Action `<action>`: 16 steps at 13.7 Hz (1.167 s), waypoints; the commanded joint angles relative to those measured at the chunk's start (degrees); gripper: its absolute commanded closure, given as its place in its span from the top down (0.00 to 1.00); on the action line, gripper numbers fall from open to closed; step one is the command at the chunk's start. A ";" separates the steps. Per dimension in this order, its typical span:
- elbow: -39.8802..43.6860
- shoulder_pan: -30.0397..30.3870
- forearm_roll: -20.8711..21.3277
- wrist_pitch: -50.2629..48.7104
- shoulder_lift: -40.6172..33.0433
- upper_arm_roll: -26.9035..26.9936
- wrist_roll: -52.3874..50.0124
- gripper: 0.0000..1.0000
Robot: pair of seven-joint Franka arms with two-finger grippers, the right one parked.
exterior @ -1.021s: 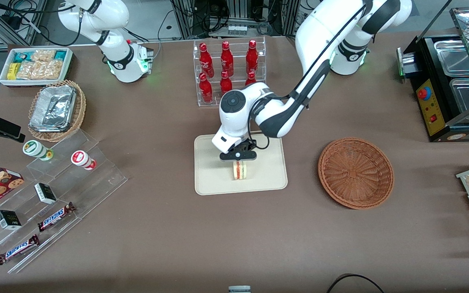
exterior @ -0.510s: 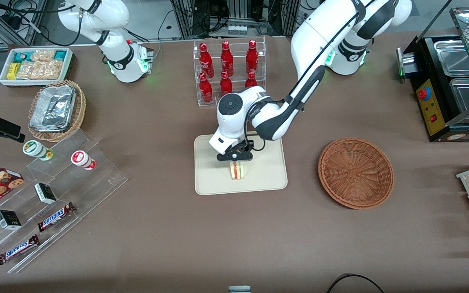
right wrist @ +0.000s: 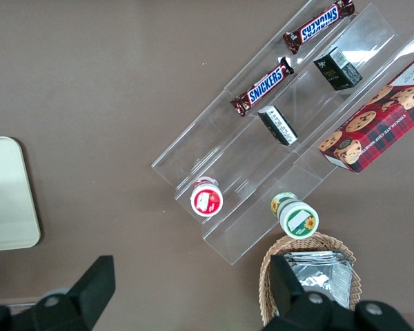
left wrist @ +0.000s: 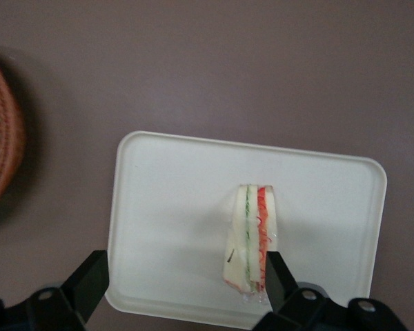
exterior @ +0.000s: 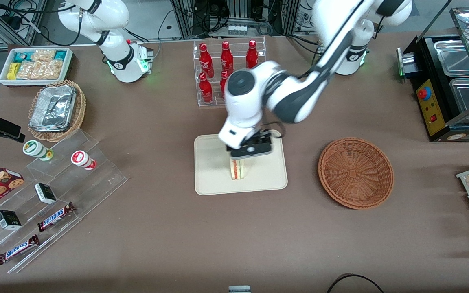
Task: Place sandwich from basket to tray
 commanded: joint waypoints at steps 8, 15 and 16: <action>-3.01 16.83 -7.39 -15.59 -15.81 -0.05 19.23 1.00; -7.40 27.05 -14.23 -23.76 -26.80 9.31 51.38 1.00; -8.02 26.61 -15.82 -24.47 -28.03 12.75 56.05 1.00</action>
